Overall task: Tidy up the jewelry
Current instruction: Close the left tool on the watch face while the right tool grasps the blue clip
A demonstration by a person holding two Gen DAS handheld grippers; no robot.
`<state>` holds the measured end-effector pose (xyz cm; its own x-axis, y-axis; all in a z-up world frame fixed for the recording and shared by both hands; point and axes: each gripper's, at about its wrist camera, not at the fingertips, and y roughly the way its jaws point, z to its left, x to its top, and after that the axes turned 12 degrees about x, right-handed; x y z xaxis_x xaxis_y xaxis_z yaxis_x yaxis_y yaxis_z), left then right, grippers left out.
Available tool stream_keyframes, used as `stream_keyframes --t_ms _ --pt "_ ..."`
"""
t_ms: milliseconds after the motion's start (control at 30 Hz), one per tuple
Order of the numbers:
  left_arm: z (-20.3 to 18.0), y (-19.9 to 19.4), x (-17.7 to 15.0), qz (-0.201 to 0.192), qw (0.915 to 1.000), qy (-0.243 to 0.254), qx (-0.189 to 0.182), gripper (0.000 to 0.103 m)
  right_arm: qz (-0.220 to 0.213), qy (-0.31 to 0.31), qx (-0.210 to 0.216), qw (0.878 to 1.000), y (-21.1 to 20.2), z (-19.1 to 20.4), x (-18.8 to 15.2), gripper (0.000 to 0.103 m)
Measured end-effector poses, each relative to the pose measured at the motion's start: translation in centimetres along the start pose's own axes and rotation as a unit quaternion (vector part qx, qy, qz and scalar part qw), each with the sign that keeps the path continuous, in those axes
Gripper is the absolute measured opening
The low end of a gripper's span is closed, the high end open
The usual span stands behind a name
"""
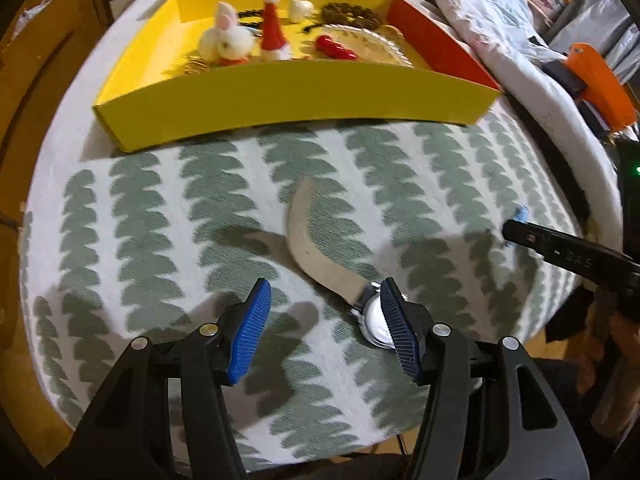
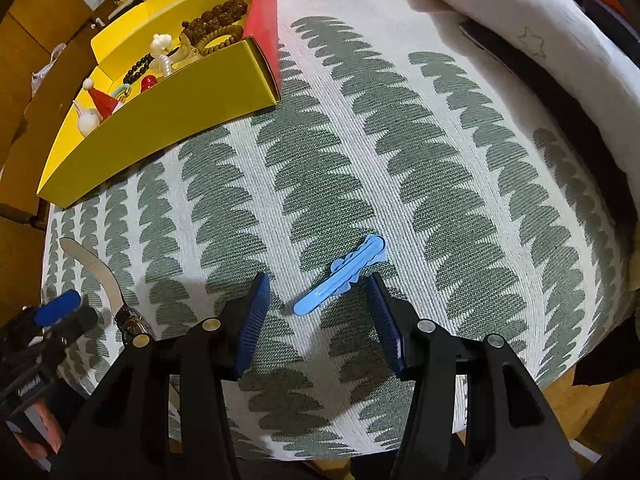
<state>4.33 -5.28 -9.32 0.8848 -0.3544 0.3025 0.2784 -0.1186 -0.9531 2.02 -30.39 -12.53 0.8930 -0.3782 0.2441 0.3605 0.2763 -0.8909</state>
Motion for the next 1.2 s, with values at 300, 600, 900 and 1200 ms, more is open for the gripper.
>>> stream_keyframes --t_ms 300,600,900,1200 --pt "-3.1 1.5 -1.2 0.047 0.9988 0.01 0.0 0.057 0.007 0.005 -0.012 1.0 0.8 -0.1 0.3 0.054" --pt "-2.8 3.0 -0.2 0.059 0.9977 -0.033 0.002 0.057 0.003 -0.003 -0.027 1.0 0.9 0.3 0.2 0.054" --pt "-4.1 3.7 0.4 0.051 0.9977 -0.033 0.03 0.055 0.002 -0.02 -0.051 0.998 1.3 0.6 -0.2 0.05" --pt "-5.8 3.7 0.9 0.029 0.9982 -0.015 0.05 0.033 -0.001 -0.038 -0.056 0.998 1.2 1.1 -0.6 0.028"
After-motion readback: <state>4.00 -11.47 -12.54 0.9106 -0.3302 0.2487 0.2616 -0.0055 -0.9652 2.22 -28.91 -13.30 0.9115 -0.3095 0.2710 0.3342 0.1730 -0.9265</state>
